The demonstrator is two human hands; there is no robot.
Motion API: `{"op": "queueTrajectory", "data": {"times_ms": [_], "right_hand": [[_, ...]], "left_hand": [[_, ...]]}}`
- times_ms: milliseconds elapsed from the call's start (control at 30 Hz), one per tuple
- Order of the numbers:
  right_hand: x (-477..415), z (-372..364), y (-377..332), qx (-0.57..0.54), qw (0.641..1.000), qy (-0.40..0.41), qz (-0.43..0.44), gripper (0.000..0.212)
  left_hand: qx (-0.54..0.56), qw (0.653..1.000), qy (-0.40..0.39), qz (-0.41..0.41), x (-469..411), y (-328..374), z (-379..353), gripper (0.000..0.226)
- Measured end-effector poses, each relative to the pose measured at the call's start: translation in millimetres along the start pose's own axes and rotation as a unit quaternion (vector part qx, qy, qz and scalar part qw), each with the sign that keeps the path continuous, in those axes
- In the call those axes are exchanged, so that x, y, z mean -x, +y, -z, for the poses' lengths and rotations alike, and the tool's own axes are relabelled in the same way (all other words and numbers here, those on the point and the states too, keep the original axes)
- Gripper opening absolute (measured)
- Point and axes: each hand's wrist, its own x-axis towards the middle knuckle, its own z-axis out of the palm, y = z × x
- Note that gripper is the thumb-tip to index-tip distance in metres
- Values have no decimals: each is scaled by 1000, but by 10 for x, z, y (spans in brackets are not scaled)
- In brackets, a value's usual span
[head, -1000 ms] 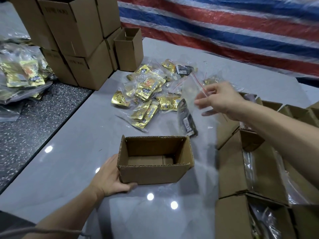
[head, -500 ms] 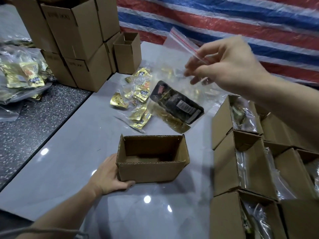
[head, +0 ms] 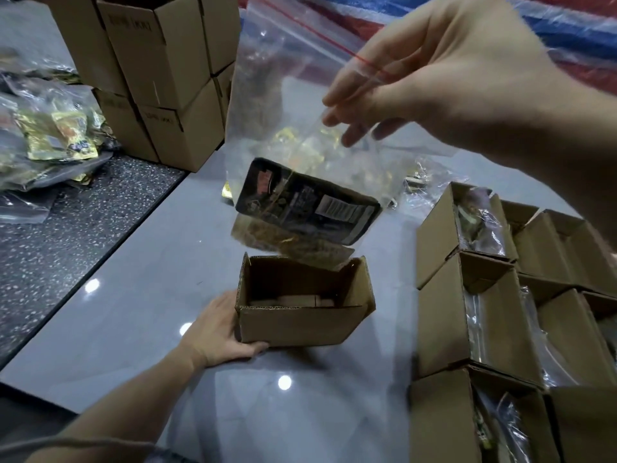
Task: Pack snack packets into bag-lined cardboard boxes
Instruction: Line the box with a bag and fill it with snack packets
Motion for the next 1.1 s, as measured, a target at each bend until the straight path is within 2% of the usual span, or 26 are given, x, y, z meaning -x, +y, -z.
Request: {"op": "queueTrajectory", "data": {"times_ms": [133, 267, 600, 733, 900, 1100], "right_hand": [[35, -71, 38, 8, 999, -31, 5, 8], [81, -182, 122, -7, 997, -73, -23, 13], [97, -432, 359, -59, 991, -98, -71, 12], [56, -554, 487, -69, 987, -116, -82, 12], [31, -759, 695, -27, 984, -133, -115, 9], [-13, -926, 883, -4, 979, -129, -159, 12]], "left_hand": [[10, 1000, -2, -9, -6, 6, 12, 57], [14, 1000, 14, -6, 6, 19, 17, 64], [7, 1000, 17, -4, -1, 16, 17, 65], [0, 1000, 18, -11, -8, -20, 6, 73], [-22, 1000, 7, -16, 4, -35, -10, 64], [-10, 1000, 10, -8, 18, 17, 44, 71]]}}
